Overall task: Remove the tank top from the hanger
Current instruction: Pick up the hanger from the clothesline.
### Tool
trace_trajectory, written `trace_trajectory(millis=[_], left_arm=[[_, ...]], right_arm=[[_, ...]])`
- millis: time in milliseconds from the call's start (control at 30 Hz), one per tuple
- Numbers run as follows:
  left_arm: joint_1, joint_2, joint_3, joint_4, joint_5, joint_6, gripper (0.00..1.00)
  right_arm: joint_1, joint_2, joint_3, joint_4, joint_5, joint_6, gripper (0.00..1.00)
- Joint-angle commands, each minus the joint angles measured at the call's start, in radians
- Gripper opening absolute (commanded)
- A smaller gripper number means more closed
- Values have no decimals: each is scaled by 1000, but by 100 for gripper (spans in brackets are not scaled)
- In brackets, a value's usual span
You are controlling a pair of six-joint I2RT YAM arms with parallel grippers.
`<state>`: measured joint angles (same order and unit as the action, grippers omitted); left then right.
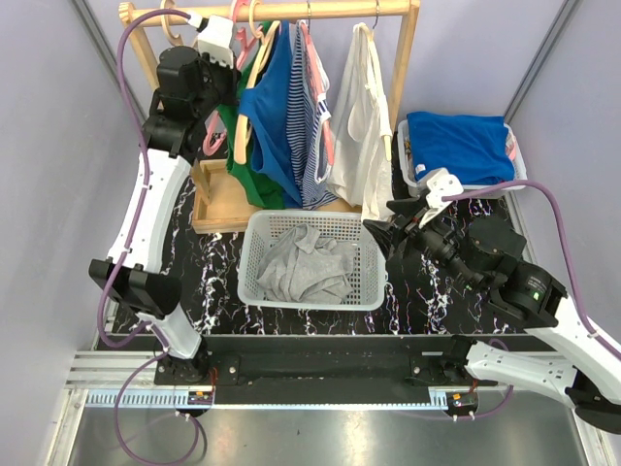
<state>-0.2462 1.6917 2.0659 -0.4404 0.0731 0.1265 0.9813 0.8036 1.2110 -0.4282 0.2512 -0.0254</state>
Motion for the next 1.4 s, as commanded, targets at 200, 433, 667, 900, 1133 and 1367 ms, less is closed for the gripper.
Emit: trace_trajectory(millis=[200, 433, 667, 900, 1133, 1367], left_arm=[[30, 42, 172, 77, 19, -4, 0], [48, 25, 209, 123, -15, -14, 0], [59, -52, 177, 173, -4, -37, 0], [59, -99, 139, 167, 42, -83, 0], [59, -208, -56, 147, 77, -165, 0], [59, -265, -66, 115, 94, -185, 0]], right_arm=[[0, 17, 9, 54, 28, -11, 64], [-1, 29, 13, 54, 17, -8, 64], [-1, 35, 13, 54, 8, -7, 64], [-1, 31, 9, 52, 3, -4, 63], [-1, 19, 1, 43, 10, -2, 63], [-1, 22, -7, 43, -3, 7, 62]])
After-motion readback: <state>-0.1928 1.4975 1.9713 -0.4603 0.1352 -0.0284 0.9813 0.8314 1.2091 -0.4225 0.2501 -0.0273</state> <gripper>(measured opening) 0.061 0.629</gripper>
